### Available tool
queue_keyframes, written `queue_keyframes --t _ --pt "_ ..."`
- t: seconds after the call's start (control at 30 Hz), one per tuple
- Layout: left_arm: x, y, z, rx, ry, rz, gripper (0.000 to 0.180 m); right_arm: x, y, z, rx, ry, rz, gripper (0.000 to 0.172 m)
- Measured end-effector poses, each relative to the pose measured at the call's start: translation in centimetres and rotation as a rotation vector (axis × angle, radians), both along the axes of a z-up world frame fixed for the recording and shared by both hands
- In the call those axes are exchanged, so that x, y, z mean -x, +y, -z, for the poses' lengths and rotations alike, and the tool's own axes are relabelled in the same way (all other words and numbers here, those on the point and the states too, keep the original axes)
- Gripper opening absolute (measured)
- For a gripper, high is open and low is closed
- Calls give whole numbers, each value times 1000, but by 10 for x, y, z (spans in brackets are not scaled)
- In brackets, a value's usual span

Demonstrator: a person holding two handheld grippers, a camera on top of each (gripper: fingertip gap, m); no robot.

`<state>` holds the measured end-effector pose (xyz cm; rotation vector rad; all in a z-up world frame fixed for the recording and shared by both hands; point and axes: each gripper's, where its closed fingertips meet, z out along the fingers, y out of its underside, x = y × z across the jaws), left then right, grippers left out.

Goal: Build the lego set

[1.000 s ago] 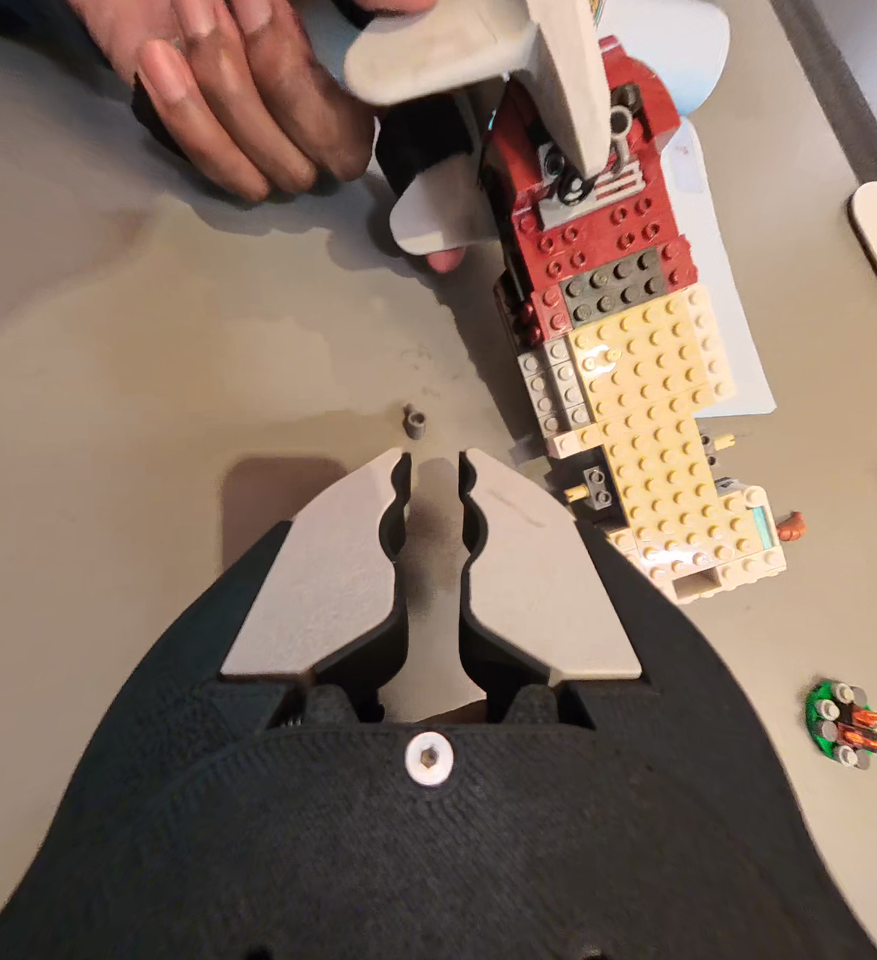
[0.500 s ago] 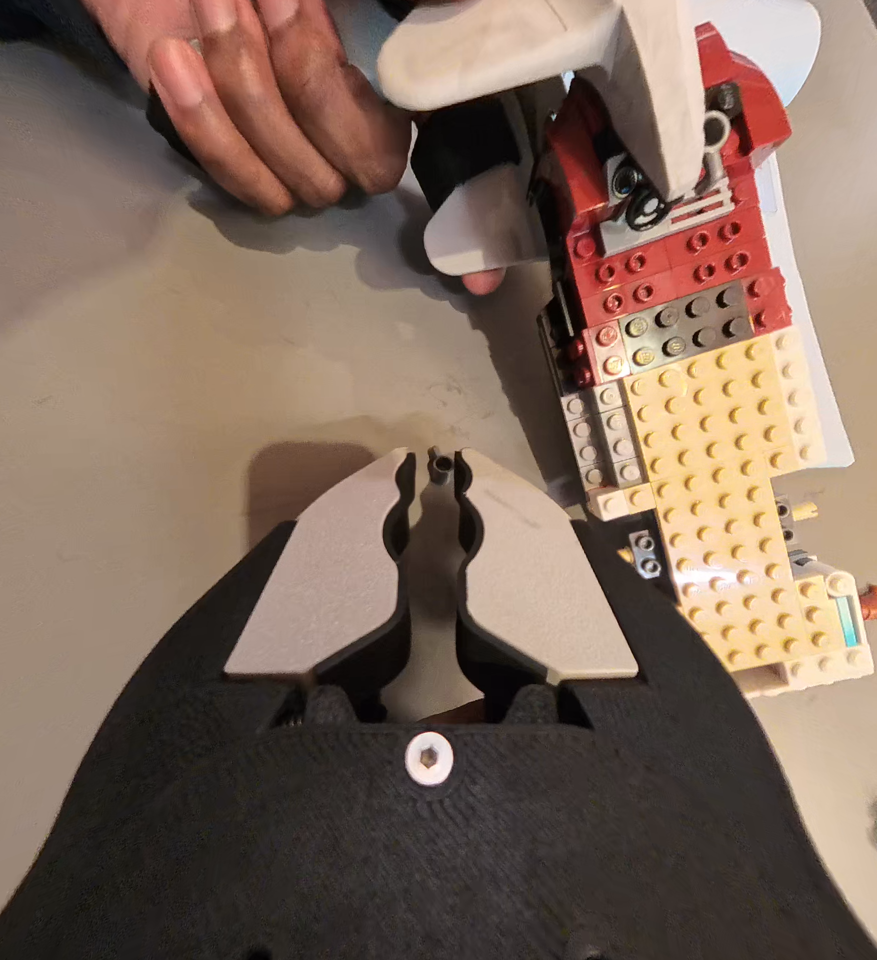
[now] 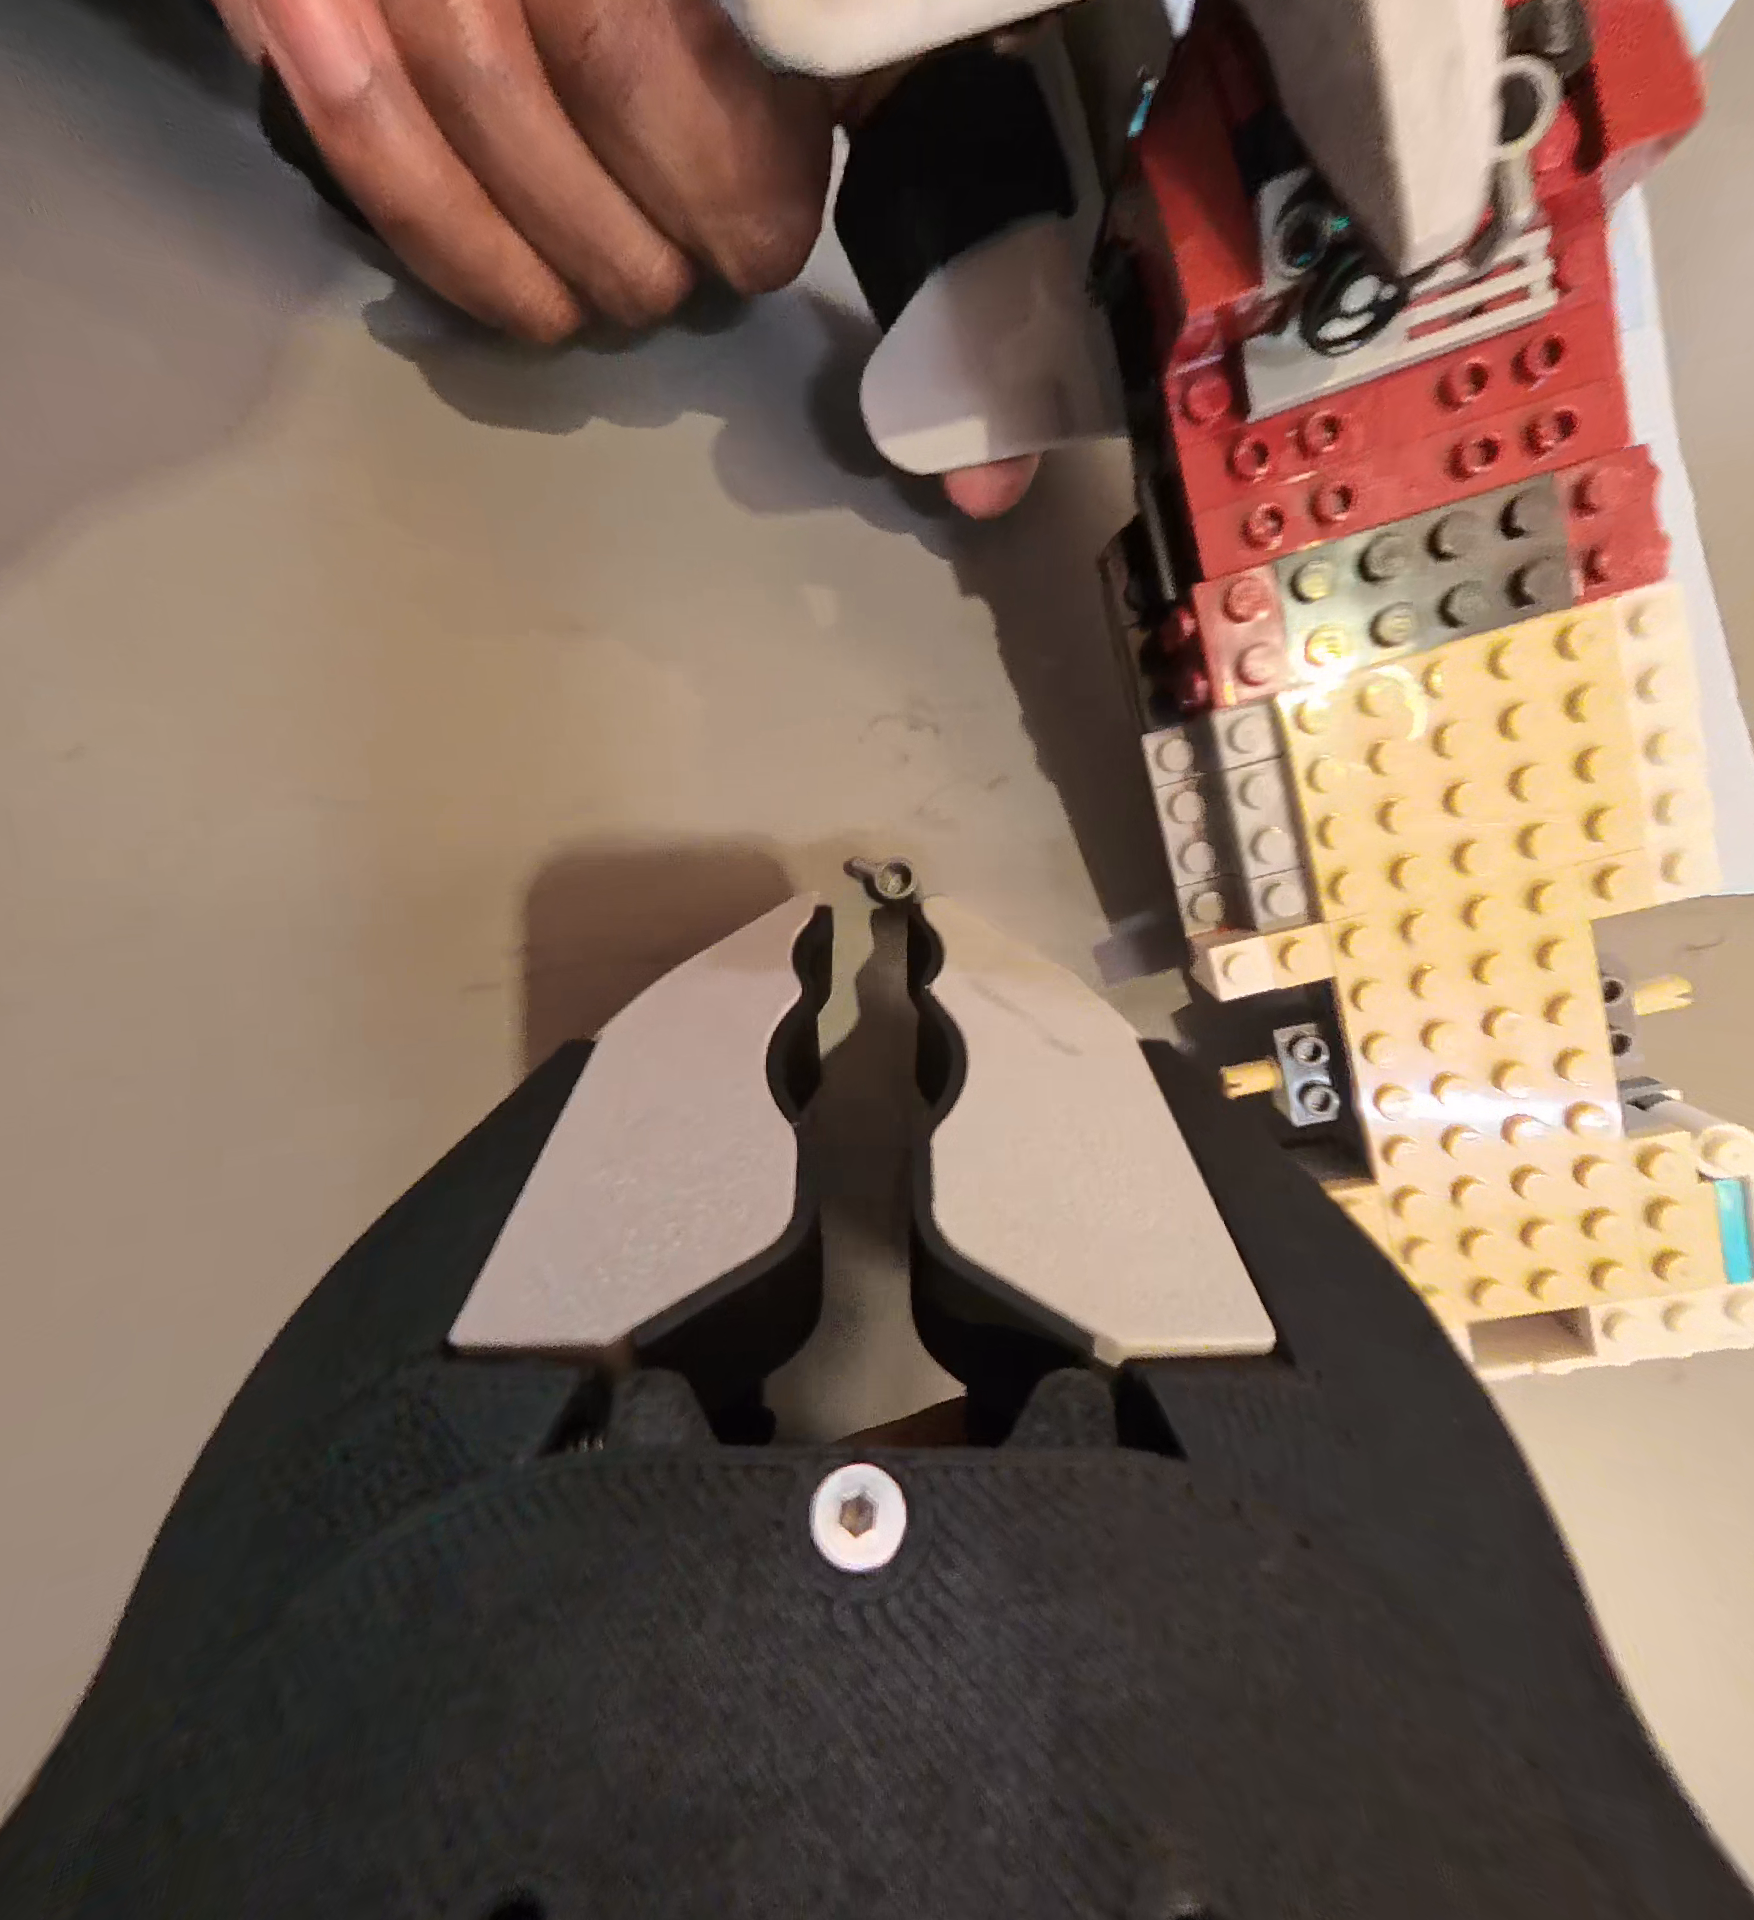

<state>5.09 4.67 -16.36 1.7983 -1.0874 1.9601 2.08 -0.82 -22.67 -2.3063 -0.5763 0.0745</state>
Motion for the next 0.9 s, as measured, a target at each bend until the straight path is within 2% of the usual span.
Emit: queue_keyframes --t 0.43,0.7,0.9 --pt "1 1 -2 -5 -4 -2 49 18 -4 0 10 0 -72 14" --pt "1 1 -3 -5 -7 -2 49 18 0 -9 -39 14 -65 15" --pt "1 1 -3 -10 -10 -2 49 23 3 -5 -41 -6 -71 17"
